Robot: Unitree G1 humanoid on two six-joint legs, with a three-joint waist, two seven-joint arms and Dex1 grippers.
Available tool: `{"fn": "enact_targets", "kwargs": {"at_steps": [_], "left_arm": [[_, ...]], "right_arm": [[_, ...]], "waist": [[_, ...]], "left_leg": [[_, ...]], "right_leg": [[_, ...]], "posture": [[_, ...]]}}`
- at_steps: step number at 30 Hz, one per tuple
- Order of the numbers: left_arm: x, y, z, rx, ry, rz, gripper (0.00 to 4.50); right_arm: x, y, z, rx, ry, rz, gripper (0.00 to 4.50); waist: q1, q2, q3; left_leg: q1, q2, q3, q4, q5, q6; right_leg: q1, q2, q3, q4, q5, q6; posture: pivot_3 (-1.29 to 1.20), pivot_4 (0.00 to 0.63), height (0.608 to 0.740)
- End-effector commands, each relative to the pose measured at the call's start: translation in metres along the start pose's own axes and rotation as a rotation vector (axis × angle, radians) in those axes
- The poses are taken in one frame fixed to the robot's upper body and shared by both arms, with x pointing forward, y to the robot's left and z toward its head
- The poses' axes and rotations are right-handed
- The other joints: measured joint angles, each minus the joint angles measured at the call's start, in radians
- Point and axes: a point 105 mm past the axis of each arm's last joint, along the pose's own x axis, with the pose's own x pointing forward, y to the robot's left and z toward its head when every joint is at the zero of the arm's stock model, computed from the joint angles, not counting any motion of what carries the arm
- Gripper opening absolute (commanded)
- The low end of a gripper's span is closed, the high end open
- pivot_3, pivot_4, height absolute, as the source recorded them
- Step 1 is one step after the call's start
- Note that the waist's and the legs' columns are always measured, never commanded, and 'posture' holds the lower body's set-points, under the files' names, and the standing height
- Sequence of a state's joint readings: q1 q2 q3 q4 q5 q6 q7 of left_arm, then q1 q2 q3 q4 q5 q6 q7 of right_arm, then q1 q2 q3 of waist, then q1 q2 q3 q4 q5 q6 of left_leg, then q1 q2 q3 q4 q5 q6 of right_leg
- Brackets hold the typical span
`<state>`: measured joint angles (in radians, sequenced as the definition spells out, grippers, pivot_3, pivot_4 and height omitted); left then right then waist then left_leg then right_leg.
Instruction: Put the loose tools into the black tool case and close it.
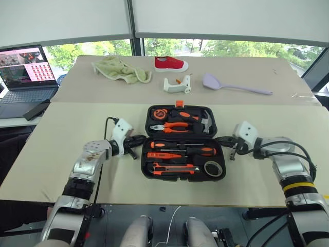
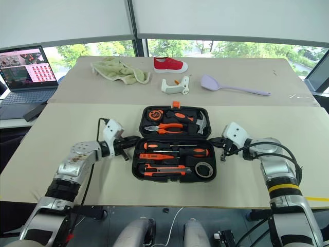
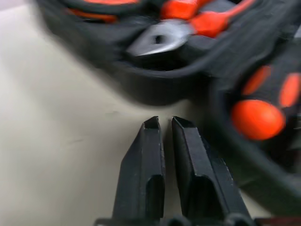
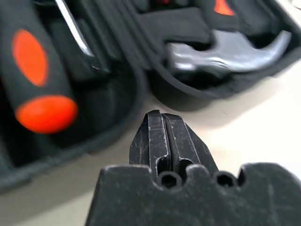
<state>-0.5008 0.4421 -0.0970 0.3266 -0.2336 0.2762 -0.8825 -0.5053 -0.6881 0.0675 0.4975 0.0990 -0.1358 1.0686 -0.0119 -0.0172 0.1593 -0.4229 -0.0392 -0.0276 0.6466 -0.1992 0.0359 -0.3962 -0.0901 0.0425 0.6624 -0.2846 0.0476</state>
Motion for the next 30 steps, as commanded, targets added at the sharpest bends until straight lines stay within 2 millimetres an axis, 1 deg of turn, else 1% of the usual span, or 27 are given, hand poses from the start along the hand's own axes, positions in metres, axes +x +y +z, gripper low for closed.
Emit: {"fn": "enact_targets", "kwargs": {"at_steps": [1, 6, 8, 10, 11, 12, 14, 15, 16, 17, 18, 19, 20, 21, 22, 23, 24, 25, 26, 28, 30], "left_arm": [[-0.004, -0.019, 0.015, 0.051, -0.061, -0.120, 0.44], [-0.020, -0.024, 0.010, 0.045, -0.041, -0.139, 0.44], [-0.027, -0.024, 0.006, 0.054, -0.018, -0.127, 0.44], [-0.036, -0.022, 0.004, 0.045, -0.009, -0.118, 0.44], [-0.041, -0.017, 0.003, 0.047, 0.000, -0.099, 0.44], [-0.046, -0.011, 0.003, 0.053, -0.001, -0.066, 0.38], [-0.058, -0.008, 0.008, 0.015, -0.007, -0.071, 0.38], [-0.063, -0.006, 0.011, 0.000, -0.006, -0.067, 0.38], [-0.069, -0.001, 0.009, -0.028, 0.048, -0.049, 0.38], [-0.074, 0.002, 0.009, -0.058, 0.081, -0.039, 0.88], [-0.078, 0.004, 0.015, -0.089, 0.087, -0.044, 1.06], [-0.080, 0.007, 0.021, -0.109, 0.087, -0.041, 1.57], [-0.081, 0.009, 0.026, -0.120, 0.080, -0.041, 1.84], [-0.080, 0.012, 0.032, -0.139, 0.070, -0.034, 2.25], [-0.073, 0.021, 0.042, -0.165, 0.070, 0.003, 2.55], [-0.068, 0.027, 0.049, -0.184, 0.071, 0.027, 2.96], [-0.062, 0.030, 0.057, -0.213, 0.060, 0.030, 3.26], [-0.055, 0.032, 0.062, -0.242, 0.059, 0.031, 3.71], [-0.045, 0.034, 0.066, -0.264, 0.056, 0.042, 4.05], [-0.029, 0.036, 0.069, -0.280, 0.069, 0.067, 4.05], [-0.017, 0.039, 0.067, -0.284, 0.095, 0.094, 4.05]], "right_arm": [[-0.003, 0.017, 0.021, -0.027, -0.076, 0.072, 0.00], [-0.012, 0.036, 0.018, 0.004, -0.057, 0.094, 0.00], [-0.016, 0.038, 0.014, 0.018, -0.039, 0.076, 0.00], [-0.022, 0.034, 0.008, 0.025, -0.005, 0.045, 0.00], [-0.028, 0.035, 0.008, 0.091, -0.002, 0.064, 0.00], [-0.031, 0.031, 0.013, 0.103, -0.029, 0.054, 0.29], [-0.040, 0.022, 0.020, 0.166, -0.032, 0.037, 0.79], [-0.044, 0.019, 0.024, 0.167, -0.030, 0.034, 1.04], [-0.048, 0.015, 0.028, 0.203, -0.025, 0.029, 1.37], [-0.051, 0.013, 0.032, 0.245, -0.012, 0.043, 1.76], [-0.055, 0.010, 0.037, 0.279, -0.002, 0.054, 2.06], [-0.057, 0.008, 0.042, 0.316, 0.011, 0.062, 2.53], [-0.058, 0.007, 0.045, 0.337, 0.019, 0.067, 2.80], [-0.058, 0.005, 0.049, 0.376, 0.026, 0.068, 3.15], [-0.054, -0.006, 0.048, 0.414, 0.097, 0.007, 3.42], [-0.051, -0.015, 0.047, 0.437, 0.152, -0.043, 3.80], [-0.048, -0.021, 0.049, 0.467, 0.179, -0.068, 4.09], [-0.045, -0.026, 0.048, 0.511, 0.204, -0.086, 4.50], [-0.040, -0.032, 0.048, 0.564, 0.215, -0.110, 4.50], [-0.031, -0.042, 0.047, 0.615, 0.239, -0.159, 4.50], [-0.023, -0.052, 0.044, 0.613, 0.268, -0.207, 4.50]], "waist": [[0.000, 0.000, 0.000], [0.000, 0.000, 0.000], [0.000, 0.000, 0.000], [0.000, 0.000, 0.000], [0.000, 0.000, 0.000], [0.000, 0.000, 0.000], [0.000, 0.000, 0.000], [0.000, 0.000, 0.000], [0.000, 0.000, 0.000], [-0.001, 0.000, 0.000], [-0.002, 0.000, 0.000], [-0.002, 0.000, 0.000], [-0.001, 0.000, 0.000], [-0.001, 0.000, 0.000], [0.000, -0.001, 0.001], [0.001, -0.001, 0.001], [0.003, -0.002, 0.001], [0.004, -0.003, 0.002], [0.005, -0.003, 0.002], [0.004, -0.003, 0.002], [0.003, -0.004, 0.002]], "left_leg": [[0.000, 0.000, 0.000, 0.000, 0.000, 0.000], [-0.001, 0.001, 0.000, -0.001, 0.000, 0.000], [-0.001, 0.001, 0.000, -0.001, 0.000, 0.000], [0.000, 0.001, 0.000, -0.001, 0.000, 0.000], [0.000, 0.001, 0.000, 0.000, 0.000, 0.000], [0.001, 0.001, 0.000, 0.000, 0.000, 0.000], [0.001, 0.001, 0.000, 0.000, 0.000, 0.000], [0.001, 0.001, 0.000, 0.000, 0.000, 0.000], [0.001, 0.001, 0.000, 0.000, 0.000, 0.000], [0.001, 0.001, 0.000, 0.000, 0.000, 0.000], [0.001, 0.001, 0.000, 0.000, 0.000, 0.000], [0.001, 0.002, 0.000, -0.001, 0.000, 0.000], [0.001, 0.002, 0.000, 0.000, 0.000, 0.000], [0.001, 0.002, 0.000, 0.000, 0.000, 0.000], [0.001, 0.002, 0.000, 0.000, 0.000, 0.000], [0.001, 0.002, 0.000, 0.000, 0.000, 0.000], [0.001, 0.001, 0.000, 0.002, 0.000, 0.000], [-0.001, 0.001, 0.000, 0.004, 0.000, 0.001], [-0.002, 0.000, 0.000, 0.005, 0.000, 0.001], [-0.001, 0.000, 0.000, 0.005, 0.000, 0.001], [-0.002, -0.001, 0.000, 0.004, 0.000, 0.001]], "right_leg": [[0.000, 0.000, 0.000, 0.000, 0.000, 0.000], [-0.001, 0.000, 0.000, 0.000, 0.000, 0.000], [-0.001, -0.001, 0.000, 0.000, 0.000, 0.000], [0.000, -0.001, 0.000, 0.000, 0.000, 0.000], [0.000, -0.001, 0.000, 0.000, 0.000, 0.000], [0.000, -0.001, 0.000, 0.000, 0.000, 0.000], [0.000, -0.001, 0.001, 0.000, 0.000, 0.000], [0.000, -0.001, 0.000, 0.000, 0.000, 0.000], [0.000, -0.001, 0.000, 0.000, 0.000, 0.000], [0.000, -0.001, 0.000, 0.000, 0.000, 0.000], [-0.001, -0.001, 0.000, 0.000, 0.000, 0.000], [0.000, -0.001, 0.001, 0.000, 0.000, 0.000], [0.000, -0.001, 0.000, 0.001, 0.000, 0.000], [0.000, -0.001, 0.000, 0.000, 0.000, 0.000], [0.000, -0.001, 0.000, 0.000, 0.000, 0.000], [0.001, -0.001, 0.000, 0.000, 0.000, 0.000], [0.000, -0.001, 0.000, 0.001, 0.000, 0.000], [-0.002, -0.001, -0.001, 0.001, 0.000, 0.000], [-0.002, -0.001, -0.001, 0.002, 0.000, 0.000], [0.000, -0.001, -0.001, 0.001, 0.000, 0.000], [-0.001, -0.001, -0.001, 0.001, 0.000, 0.000]], "posture": [[0.00, 0.150, 0.740], [0.00, 0.150, 0.740], [0.00, 0.150, 0.740], [0.00, 0.150, 0.740], [0.00, 0.150, 0.740], [0.00, 0.150, 0.740], [0.00, 0.150, 0.740], [0.00, 0.150, 0.740], [0.00, 0.150, 0.740], [0.00, 0.150, 0.740], [0.00, 0.150, 0.740], [0.00, 0.150, 0.740], [0.00, 0.150, 0.740], [0.00, 0.150, 0.740], [0.00, 0.150, 0.740], [0.00, 0.150, 0.740], [0.00, 0.150, 0.740], [0.00, 0.150, 0.740], [0.00, 0.150, 0.740], [0.00, 0.150, 0.740], [0.00, 0.150, 0.740]]}}
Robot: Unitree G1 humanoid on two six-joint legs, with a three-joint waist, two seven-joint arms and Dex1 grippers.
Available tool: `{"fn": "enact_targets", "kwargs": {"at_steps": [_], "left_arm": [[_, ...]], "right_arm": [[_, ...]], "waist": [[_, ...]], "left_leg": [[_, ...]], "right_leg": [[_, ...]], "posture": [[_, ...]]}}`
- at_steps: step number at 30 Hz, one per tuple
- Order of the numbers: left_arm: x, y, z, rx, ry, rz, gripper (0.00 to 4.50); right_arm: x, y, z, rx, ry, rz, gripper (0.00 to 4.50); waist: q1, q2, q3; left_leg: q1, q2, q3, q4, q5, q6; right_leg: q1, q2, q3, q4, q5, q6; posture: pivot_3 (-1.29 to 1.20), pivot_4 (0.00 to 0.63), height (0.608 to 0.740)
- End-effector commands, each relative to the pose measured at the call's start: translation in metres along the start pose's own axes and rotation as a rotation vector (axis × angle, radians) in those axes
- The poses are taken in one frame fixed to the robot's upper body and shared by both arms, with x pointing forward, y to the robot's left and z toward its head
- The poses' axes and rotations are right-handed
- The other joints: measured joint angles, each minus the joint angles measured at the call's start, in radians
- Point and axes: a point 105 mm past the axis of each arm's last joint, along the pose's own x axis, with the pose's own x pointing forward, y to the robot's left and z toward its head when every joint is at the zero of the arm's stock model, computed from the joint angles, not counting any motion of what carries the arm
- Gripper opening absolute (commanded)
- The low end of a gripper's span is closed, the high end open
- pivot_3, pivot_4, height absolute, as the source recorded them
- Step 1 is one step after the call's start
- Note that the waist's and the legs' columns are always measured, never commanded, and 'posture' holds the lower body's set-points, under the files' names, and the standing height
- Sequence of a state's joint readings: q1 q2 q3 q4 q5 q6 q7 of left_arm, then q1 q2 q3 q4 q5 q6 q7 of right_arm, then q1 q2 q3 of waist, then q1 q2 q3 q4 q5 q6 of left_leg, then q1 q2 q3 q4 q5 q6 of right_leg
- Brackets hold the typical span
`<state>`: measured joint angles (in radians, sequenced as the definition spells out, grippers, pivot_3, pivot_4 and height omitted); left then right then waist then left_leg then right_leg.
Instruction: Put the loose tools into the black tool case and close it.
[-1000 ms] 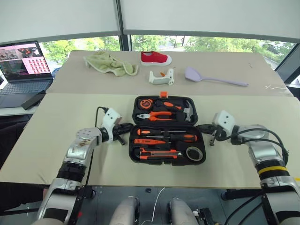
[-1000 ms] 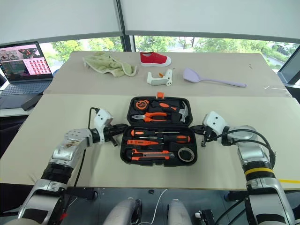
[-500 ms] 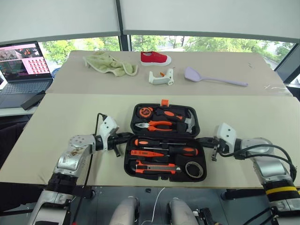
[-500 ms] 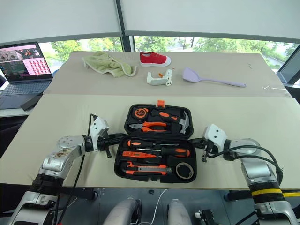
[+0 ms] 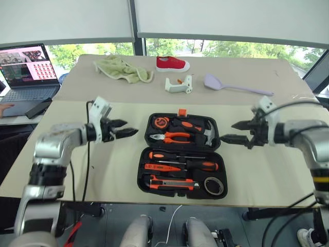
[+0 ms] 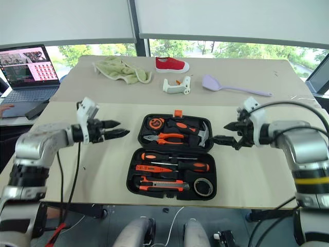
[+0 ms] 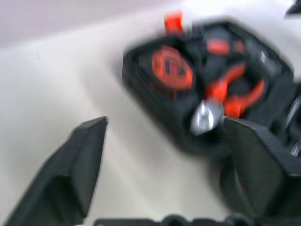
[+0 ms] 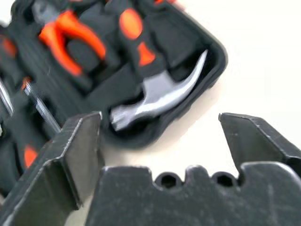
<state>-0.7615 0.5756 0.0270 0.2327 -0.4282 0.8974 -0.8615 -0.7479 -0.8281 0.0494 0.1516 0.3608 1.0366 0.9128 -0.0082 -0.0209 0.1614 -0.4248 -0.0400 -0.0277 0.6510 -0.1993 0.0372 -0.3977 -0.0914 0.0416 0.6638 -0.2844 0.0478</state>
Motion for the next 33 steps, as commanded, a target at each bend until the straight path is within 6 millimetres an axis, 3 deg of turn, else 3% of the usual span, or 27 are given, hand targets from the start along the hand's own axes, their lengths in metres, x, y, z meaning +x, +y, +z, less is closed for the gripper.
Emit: {"fn": "enact_targets", "kwargs": {"at_steps": [1, 4, 7, 10, 13, 18, 21, 23, 27, 31, 33], "left_arm": [[0.020, 0.008, -0.009, -0.020, 0.057, 0.072, 4.05], [0.030, 0.008, -0.011, -0.028, 0.061, 0.079, 4.05], [0.036, 0.013, -0.013, -0.032, 0.060, 0.113, 4.08], [0.040, 0.014, -0.012, -0.039, 0.052, 0.122, 4.08], [0.044, 0.011, -0.015, -0.044, 0.055, 0.113, 3.46], [0.048, 0.006, -0.019, -0.066, 0.055, 0.081, 1.61], [0.051, 0.003, -0.020, -0.109, 0.029, 0.055, 0.56], [0.052, 0.002, -0.020, -0.142, 0.004, 0.042, 0.13], [0.044, 0.001, -0.014, -0.138, -0.110, 0.000, 0.01], [0.024, -0.001, 0.002, 0.002, -0.287, -0.021, 0.01], [0.011, -0.003, 0.008, 0.071, -0.384, -0.019, 0.01]], "right_arm": [[0.013, -0.020, -0.001, 0.043, 0.055, -0.125, 4.50], [0.022, -0.030, 0.000, 0.071, 0.060, -0.174, 4.50], [0.029, -0.033, -0.002, 0.093, 0.074, -0.187, 3.81], [0.034, -0.034, -0.006, 0.100, 0.090, -0.192, 2.82], [0.037, -0.033, -0.011, 0.102, 0.109, -0.194, 1.90], [0.038, -0.032, -0.015, 0.146, 0.124, -0.188, 0.12], [0.039, -0.031, -0.016, 0.193, 0.123, -0.173, 0.00], [0.039, -0.030, -0.017, 0.222, 0.114, -0.162, 0.00], [0.036, -0.009, 0.001, 0.165, -0.070, -0.014, 0.00], [0.018, -0.006, 0.029, -0.081, -0.328, -0.059, 0.00], [0.002, 0.013, 0.040, -0.269, -0.458, -0.017, 0.00]], "waist": [[-0.002, 0.000, 0.000], [-0.006, -0.001, 0.000], [-0.006, -0.001, 0.001], [-0.003, -0.001, 0.001], [0.000, -0.001, 0.001], [0.000, -0.002, 0.000], [0.002, -0.002, 0.000], [0.004, -0.002, 0.000], [0.002, -0.002, 0.000], [-0.010, -0.002, 0.000], [-0.013, -0.002, 0.000]], "left_leg": [[-0.001, 0.000, 0.000, -0.001, 0.000, 0.000], [-0.008, -0.001, 0.001, 0.000, 0.000, -0.001], [-0.013, -0.001, 0.003, 0.002, 0.001, -0.001], [-0.017, -0.001, 0.003, 0.008, 0.001, -0.001], [-0.017, -0.002, 0.003, 0.010, 0.000, 0.000], [-0.017, -0.002, 0.002, 0.010, 0.001, 0.000], [-0.016, -0.003, 0.002, 0.011, 0.001, 0.000], [-0.016, -0.003, 0.002, 0.011, 0.001, 0.000], [-0.016, -0.002, 0.002, 0.011, 0.001, 0.000], [-0.016, -0.002, 0.002, 0.010, 0.001, 0.000], [-0.016, -0.001, 0.004, 0.009, 0.001, 0.000]], "right_leg": [[-0.001, 0.000, 0.000, 0.000, 0.000, 0.000], [-0.010, 0.000, 0.001, 0.006, 0.000, 0.000], [-0.017, -0.001, 0.001, 0.013, 0.000, 0.000], [-0.020, -0.001, 0.001, 0.017, 0.000, 0.000], [-0.019, -0.001, 0.001, 0.016, 0.001, 0.002], [-0.019, -0.001, 0.001, 0.016, 0.002, 0.002], [-0.018, -0.002, 0.001, 0.016, 0.002, 0.002], [-0.018, -0.002, 0.001, 0.016, 0.002, 0.002], [-0.018, -0.002, 0.001, 0.016, 0.002, 0.002], [-0.020, -0.002, 0.001, 0.016, 0.002, 0.002], [-0.022, -0.002, 0.002, 0.017, 0.002, 0.002]], "posture": [[0.00, 0.150, 0.740], [0.00, 0.150, 0.740], [0.00, 0.150, 0.740], [0.00, 0.150, 0.740], [0.00, 0.150, 0.740], [0.00, 0.150, 0.740], [0.00, 0.150, 0.740], [0.00, 0.150, 0.740], [0.00, 0.150, 0.740], [0.00, 0.150, 0.740], [0.00, 0.150, 0.740]]}}
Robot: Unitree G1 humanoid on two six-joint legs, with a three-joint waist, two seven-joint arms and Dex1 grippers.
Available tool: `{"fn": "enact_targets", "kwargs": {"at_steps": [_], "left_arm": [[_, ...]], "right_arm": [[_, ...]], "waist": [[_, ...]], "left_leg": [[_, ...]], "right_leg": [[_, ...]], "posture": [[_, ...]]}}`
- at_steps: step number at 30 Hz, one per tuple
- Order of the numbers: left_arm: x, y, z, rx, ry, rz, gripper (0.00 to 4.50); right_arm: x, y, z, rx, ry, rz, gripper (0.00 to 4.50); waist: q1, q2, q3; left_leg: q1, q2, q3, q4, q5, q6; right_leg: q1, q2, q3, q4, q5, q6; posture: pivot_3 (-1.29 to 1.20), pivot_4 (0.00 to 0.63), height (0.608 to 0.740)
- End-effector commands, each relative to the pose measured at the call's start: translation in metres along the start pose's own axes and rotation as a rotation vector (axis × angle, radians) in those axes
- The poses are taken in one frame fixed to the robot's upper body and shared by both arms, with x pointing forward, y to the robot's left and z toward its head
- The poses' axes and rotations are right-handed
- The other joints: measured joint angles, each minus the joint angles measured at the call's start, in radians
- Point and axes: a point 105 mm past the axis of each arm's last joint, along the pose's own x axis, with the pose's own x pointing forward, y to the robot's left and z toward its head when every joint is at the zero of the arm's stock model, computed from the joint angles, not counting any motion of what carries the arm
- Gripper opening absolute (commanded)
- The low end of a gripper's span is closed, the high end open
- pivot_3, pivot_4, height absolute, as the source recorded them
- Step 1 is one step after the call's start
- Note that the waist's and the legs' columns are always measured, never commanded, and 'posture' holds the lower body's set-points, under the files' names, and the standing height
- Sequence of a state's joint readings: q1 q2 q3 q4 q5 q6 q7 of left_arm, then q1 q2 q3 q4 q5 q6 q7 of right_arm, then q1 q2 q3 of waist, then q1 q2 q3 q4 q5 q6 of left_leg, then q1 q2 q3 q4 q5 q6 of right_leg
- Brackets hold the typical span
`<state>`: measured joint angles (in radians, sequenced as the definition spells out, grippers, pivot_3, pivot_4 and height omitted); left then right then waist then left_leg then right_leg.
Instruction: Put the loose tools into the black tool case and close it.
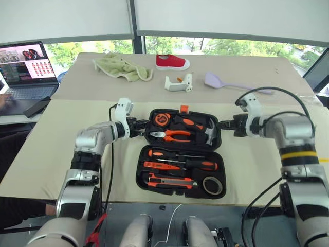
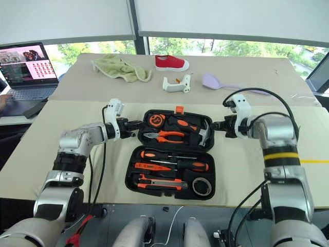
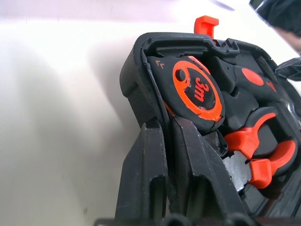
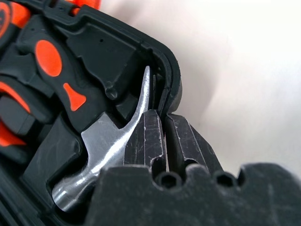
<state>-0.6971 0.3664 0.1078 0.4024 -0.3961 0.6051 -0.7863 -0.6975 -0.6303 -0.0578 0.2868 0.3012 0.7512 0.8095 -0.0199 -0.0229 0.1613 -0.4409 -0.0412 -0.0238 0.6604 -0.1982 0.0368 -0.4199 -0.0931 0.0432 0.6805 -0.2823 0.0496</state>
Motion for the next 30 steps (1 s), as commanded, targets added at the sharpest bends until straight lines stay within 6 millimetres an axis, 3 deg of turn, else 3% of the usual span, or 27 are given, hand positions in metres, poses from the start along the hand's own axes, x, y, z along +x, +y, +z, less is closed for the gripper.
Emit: {"fn": "enact_targets", "kwargs": {"at_steps": [1, 2, 4, 7, 10, 11, 14, 16, 18, 20, 23, 25, 26, 30], "left_arm": [[-0.025, -0.012, 0.037, 0.175, -0.231, -0.062, 0.01], [-0.031, -0.013, 0.038, 0.196, -0.253, -0.062, 0.01], [-0.046, -0.019, 0.036, 0.316, -0.304, -0.077, 0.01], [-0.067, -0.028, 0.026, 0.535, -0.356, -0.095, 0.01], [-0.087, -0.040, -0.012, 0.813, -0.281, -0.161, 0.01], [-0.093, -0.043, -0.025, 0.856, -0.261, -0.179, 0.38], [-0.110, -0.048, -0.051, 0.907, -0.211, -0.221, 1.38], [-0.119, -0.053, -0.064, 0.909, -0.173, -0.272, 2.12], [-0.130, -0.043, -0.070, 0.915, -0.133, -0.223, 2.93], [-0.141, -0.021, -0.072, 0.841, -0.091, -0.101, 3.67], [-0.147, 0.005, -0.062, 0.732, -0.072, 0.021, 3.67], [-0.145, 0.009, -0.059, 0.709, -0.055, 0.023, 3.67], [-0.142, 0.008, -0.060, 0.713, -0.033, -0.006, 3.74], [-0.119, 0.003, -0.050, 0.714, -0.011, -0.093, 2.59]], "right_arm": [[-0.034, 0.034, 0.060, -0.431, -0.386, 0.082, 0.00], [-0.046, 0.050, 0.068, -0.556, -0.497, 0.123, 0.00], [-0.055, 0.057, 0.055, -0.650, -0.480, 0.095, 0.00], [-0.069, 0.064, 0.025, -0.803, -0.460, 0.070, 0.00], [-0.089, 0.078, -0.023, -1.134, -0.440, 0.051, 0.00], [-0.094, 0.085, -0.039, -1.178, -0.429, 0.083, 0.00], [-0.101, 0.105, -0.076, -1.199, -0.406, 0.193, 1.03], [-0.106, 0.117, -0.089, -1.214, -0.418, 0.247, 1.71], [-0.110, 0.120, -0.107, -1.202, -0.376, 0.273, 2.46], [-0.115, 0.111, -0.117, -1.155, -0.334, 0.224, 3.08], [-0.127, 0.088, -0.113, -1.070, -0.270, 0.124, 3.08], [-0.131, 0.082, -0.116, -0.983, -0.223, 0.109, 3.08], [-0.133, 0.086, -0.117, -0.947, -0.209, 0.140, 2.82], [-0.138, 0.109, -0.123, -0.814, -0.167, 0.287, 1.64]], "waist": [[-0.003, 0.000, 0.000], [-0.003, 0.000, 0.000], [-0.003, 0.000, 0.000], [0.004, 0.000, 0.000], [0.010, 0.000, -0.001], [0.010, 0.001, -0.001], [0.008, 0.001, -0.001], [0.007, 0.000, 0.000], [0.007, 0.000, 0.000], [0.008, 0.000, -0.001], [0.011, 0.000, -0.001], [0.014, 0.000, 0.000], [0.017, 0.000, 0.000], [0.021, 0.000, 0.000]], "left_leg": [[0.000, 0.001, 0.000, 0.000, 0.000, 0.000], [0.000, 0.001, 0.001, 0.000, 0.000, 0.000], [0.000, 0.001, 0.002, -0.001, 0.000, 0.000], [0.000, 0.002, 0.002, -0.001, -0.001, -0.001], [0.001, 0.002, 0.003, -0.001, -0.001, 0.000], [0.005, 0.003, 0.003, -0.002, -0.002, 0.000], [0.033, 0.004, 0.004, -0.014, -0.005, 0.001], [0.042, 0.006, 0.005, -0.017, -0.006, 0.000], [0.043, 0.010, 0.005, -0.017, -0.005, 0.002], [0.044, 0.012, 0.005, -0.017, -0.005, 0.002], [0.044, 0.013, 0.005, -0.017, -0.006, 0.002], [0.043, 0.012, 0.005, -0.017, -0.006, 0.003], [0.043, 0.012, 0.005, -0.017, -0.006, 0.003], [0.043, 0.012, 0.005, -0.016, -0.006, 0.003]], "right_leg": [[0.000, 0.000, 0.000, 0.000, 0.000, 0.000], [-0.001, 0.000, 0.000, 0.000, 0.000, 0.000], [-0.001, 0.001, 0.000, 0.000, 0.000, 0.000], [-0.001, 0.000, 0.000, -0.001, 0.000, 0.000], [0.001, 0.000, 0.000, -0.003, 0.000, -0.001], [0.006, 0.000, -0.001, -0.005, 0.000, -0.001], [0.036, -0.001, 0.000, -0.023, 0.000, -0.001], [0.046, -0.001, -0.001, -0.028, 0.000, -0.002], [0.048, -0.001, -0.001, -0.032, 0.001, -0.004], [0.049, -0.001, -0.001, -0.032, 0.001, -0.004], [0.049, 0.001, -0.002, -0.033, 0.002, -0.004], [0.048, 0.001, -0.003, -0.033, 0.002, -0.004], [0.048, 0.001, -0.003, -0.033, 0.002, -0.004], [0.049, 0.001, -0.003, -0.033, 0.002, -0.004]], "posture": [[0.00, 0.150, 0.740], [0.00, 0.150, 0.740], [0.00, 0.150, 0.740], [0.00, 0.150, 0.740], [0.00, 0.150, 0.740], [0.00, 0.150, 0.740], [0.00, 0.150, 0.740], [0.00, 0.150, 0.740], [0.00, 0.150, 0.740], [0.00, 0.150, 0.740], [0.00, 0.150, 0.740], [0.00, 0.150, 0.740], [0.00, 0.150, 0.740], [0.00, 0.150, 0.740]]}}
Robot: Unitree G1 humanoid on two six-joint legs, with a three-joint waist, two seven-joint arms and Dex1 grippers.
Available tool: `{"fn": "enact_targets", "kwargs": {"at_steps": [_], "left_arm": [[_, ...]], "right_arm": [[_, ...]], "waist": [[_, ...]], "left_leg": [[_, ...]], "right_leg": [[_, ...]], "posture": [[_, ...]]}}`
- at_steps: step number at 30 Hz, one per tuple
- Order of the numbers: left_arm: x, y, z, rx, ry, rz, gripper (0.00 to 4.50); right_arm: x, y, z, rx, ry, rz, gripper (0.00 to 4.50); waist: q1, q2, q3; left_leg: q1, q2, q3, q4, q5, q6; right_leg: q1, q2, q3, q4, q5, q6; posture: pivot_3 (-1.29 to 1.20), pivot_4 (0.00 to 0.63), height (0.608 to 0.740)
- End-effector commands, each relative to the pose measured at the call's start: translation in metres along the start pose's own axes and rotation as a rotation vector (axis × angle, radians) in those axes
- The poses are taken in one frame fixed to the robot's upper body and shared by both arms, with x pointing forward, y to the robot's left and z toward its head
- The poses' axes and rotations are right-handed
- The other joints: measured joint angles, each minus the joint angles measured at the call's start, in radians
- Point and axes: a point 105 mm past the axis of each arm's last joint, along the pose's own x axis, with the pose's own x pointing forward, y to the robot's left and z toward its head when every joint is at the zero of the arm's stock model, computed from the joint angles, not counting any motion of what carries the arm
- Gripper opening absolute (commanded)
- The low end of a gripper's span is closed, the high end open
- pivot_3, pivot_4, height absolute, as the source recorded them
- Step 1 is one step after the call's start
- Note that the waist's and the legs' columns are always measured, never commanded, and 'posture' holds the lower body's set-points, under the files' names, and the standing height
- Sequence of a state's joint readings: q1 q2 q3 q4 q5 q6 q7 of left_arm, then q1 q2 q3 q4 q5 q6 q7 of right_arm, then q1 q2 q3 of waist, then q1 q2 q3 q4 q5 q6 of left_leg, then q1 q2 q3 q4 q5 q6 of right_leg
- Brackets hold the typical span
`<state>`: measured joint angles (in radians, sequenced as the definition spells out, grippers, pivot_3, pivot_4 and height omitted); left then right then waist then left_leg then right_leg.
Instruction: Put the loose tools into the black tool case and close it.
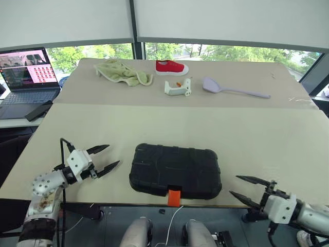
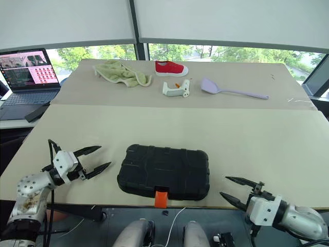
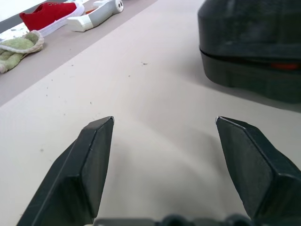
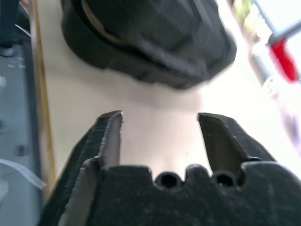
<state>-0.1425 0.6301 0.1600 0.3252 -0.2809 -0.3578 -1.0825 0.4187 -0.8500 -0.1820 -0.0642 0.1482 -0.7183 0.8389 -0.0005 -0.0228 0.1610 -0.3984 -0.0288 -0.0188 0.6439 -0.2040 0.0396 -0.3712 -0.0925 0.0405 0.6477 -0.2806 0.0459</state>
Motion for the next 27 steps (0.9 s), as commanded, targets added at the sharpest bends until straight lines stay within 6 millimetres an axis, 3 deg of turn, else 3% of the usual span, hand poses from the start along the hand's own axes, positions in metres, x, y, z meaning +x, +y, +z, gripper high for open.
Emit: {"fn": "enact_targets", "kwargs": {"at_steps": [1, 5, 8, 13, 19, 27], "left_arm": [[0.022, 0.006, 0.020, 0.025, -0.045, -0.064, 2.34], [0.049, 0.009, 0.037, 0.048, -0.071, -0.124, 0.87], [0.066, 0.009, 0.040, 0.047, -0.058, -0.166, 0.06], [0.081, -0.006, 0.025, 0.039, 0.031, -0.261, 0.06], [0.075, -0.021, 0.019, -0.027, 0.036, -0.307, 0.06], [0.058, -0.032, 0.019, -0.097, 0.035, -0.271, 0.06]], "right_arm": [[0.005, 0.007, 0.021, 0.104, -0.068, 0.073, 1.39], [0.013, 0.025, 0.037, 0.190, -0.093, 0.171, 0.02], [0.019, 0.045, 0.048, 0.259, -0.094, 0.269, 0.00], [0.041, 0.055, 0.062, 0.293, -0.110, 0.305, 0.00], [0.065, 0.027, 0.060, 0.271, -0.091, 0.161, 0.00], [0.084, -0.008, 0.036, 0.227, -0.051, 0.041, 0.00]], "waist": [[0.002, 0.000, 0.000], [0.005, -0.001, 0.000], [0.009, -0.001, 0.000], [0.005, -0.001, 0.000], [0.007, -0.003, 0.000], [0.008, -0.003, 0.000]], "left_leg": [[0.000, 0.000, 0.000, 0.000, 0.000, 0.000], [-0.001, 0.001, 0.000, 0.000, 0.000, 0.000], [-0.001, 0.000, 0.000, 0.000, 0.000, 0.000], [-0.002, 0.000, 0.000, 0.001, 0.000, 0.000], [-0.005, 0.000, 0.000, 0.002, 0.000, 0.000], [-0.011, -0.001, 0.000, 0.003, 0.000, 0.000]], "right_leg": [[0.000, 0.000, 0.000, 0.000, 0.000, 0.000], [0.000, 0.001, 0.000, 0.000, 0.000, 0.000], [0.000, 0.001, 0.000, 0.000, 0.000, 0.000], [-0.001, 0.004, 0.000, 0.000, 0.000, 0.001], [-0.004, 0.002, 0.000, 0.000, 0.000, 0.001], [-0.012, 0.002, 0.001, 0.002, 0.001, 0.002]], "posture": [[0.00, 0.150, 0.740], [0.00, 0.150, 0.740], [0.00, 0.150, 0.740], [0.00, 0.150, 0.740], [0.00, 0.150, 0.740], [0.00, 0.150, 0.740]]}}
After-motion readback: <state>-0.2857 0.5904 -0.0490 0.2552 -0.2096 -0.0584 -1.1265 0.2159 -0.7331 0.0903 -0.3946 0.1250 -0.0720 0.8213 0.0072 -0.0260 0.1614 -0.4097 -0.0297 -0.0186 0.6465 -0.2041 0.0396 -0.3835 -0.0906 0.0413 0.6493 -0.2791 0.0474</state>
